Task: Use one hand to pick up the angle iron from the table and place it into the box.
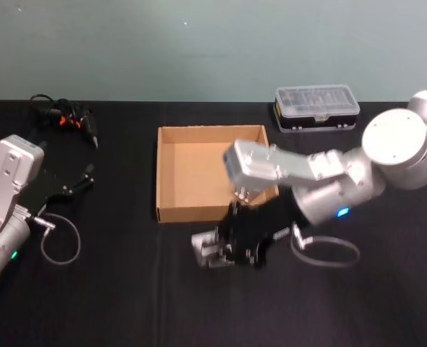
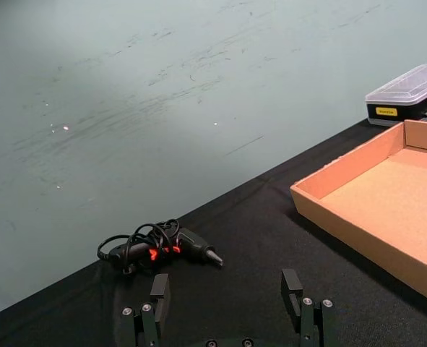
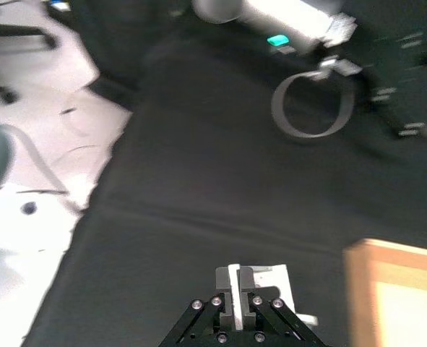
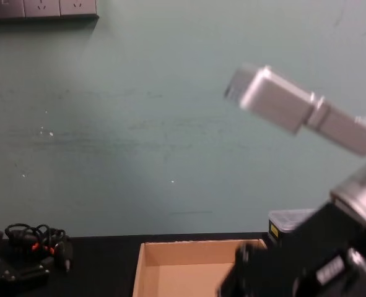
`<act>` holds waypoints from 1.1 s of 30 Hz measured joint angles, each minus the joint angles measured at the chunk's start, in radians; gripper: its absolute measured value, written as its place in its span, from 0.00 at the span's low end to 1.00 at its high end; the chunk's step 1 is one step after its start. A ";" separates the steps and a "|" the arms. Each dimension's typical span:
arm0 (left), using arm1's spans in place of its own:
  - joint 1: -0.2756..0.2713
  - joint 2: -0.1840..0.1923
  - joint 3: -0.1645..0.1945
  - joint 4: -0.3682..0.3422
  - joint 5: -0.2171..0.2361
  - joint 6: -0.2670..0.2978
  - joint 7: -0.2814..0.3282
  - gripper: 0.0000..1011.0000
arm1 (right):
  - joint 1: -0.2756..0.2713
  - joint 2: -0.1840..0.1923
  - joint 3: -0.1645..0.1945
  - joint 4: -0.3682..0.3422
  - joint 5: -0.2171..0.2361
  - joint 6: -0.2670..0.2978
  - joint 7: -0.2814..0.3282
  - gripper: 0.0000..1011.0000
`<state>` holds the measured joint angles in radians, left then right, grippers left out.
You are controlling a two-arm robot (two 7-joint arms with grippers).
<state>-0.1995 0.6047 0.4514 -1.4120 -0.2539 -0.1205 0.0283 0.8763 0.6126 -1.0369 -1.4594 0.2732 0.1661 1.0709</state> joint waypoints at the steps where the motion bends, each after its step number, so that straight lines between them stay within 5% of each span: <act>1: 0.000 0.000 0.000 0.000 0.000 0.000 0.000 1.00 | -0.002 0.004 0.011 -0.007 0.001 0.004 -0.016 0.07; 7: 0.000 0.000 0.000 0.000 0.000 0.000 0.000 1.00 | -0.030 0.007 0.086 -0.001 0.006 0.029 -0.138 0.07; 15: 0.000 0.000 0.000 0.000 0.000 0.000 0.000 1.00 | -0.037 -0.075 0.141 0.166 0.007 0.020 -0.223 0.07; 28: 0.000 0.000 0.000 0.000 0.000 0.000 0.000 1.00 | 0.020 -0.246 0.153 0.480 -0.017 -0.075 -0.208 0.07; 33: 0.000 0.000 0.000 0.000 0.000 0.000 0.000 1.00 | 0.037 -0.292 0.147 0.552 -0.030 -0.101 -0.183 0.07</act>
<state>-0.1995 0.6047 0.4514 -1.4120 -0.2539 -0.1205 0.0283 0.9133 0.3203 -0.8895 -0.9076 0.2431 0.0648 0.8877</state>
